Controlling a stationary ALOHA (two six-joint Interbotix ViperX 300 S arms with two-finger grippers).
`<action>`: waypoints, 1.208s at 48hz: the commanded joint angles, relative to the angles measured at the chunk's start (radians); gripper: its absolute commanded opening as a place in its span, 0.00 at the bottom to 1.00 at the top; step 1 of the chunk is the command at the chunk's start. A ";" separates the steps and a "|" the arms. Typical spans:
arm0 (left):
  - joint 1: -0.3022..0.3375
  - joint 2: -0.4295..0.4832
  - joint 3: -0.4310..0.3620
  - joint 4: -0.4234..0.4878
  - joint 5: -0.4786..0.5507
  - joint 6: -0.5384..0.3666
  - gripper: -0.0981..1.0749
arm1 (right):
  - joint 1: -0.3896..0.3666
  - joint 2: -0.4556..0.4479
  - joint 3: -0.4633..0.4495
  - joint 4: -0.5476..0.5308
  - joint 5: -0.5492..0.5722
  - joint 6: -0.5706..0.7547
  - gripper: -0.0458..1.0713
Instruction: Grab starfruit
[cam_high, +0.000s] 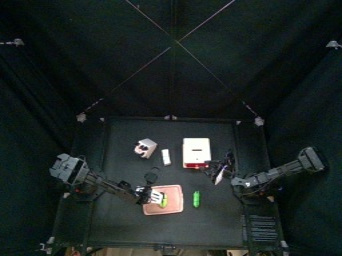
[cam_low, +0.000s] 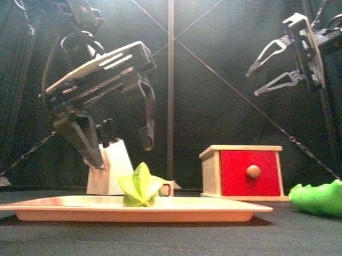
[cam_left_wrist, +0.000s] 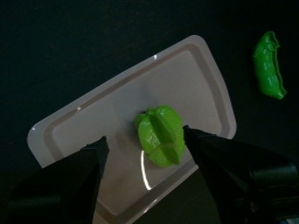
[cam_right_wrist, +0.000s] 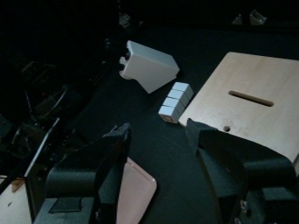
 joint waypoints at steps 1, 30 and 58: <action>-0.003 -0.020 -0.014 0.006 -0.014 -0.018 0.95 | 0.003 0.000 -0.009 0.005 0.002 0.000 0.82; -0.017 0.098 -0.115 -0.074 -0.008 -0.035 0.95 | 0.003 -0.002 -0.009 0.009 0.003 -0.003 0.82; -0.005 0.169 -0.153 -0.132 -0.003 -0.032 0.95 | -0.003 -0.002 -0.009 0.006 0.002 -0.003 0.82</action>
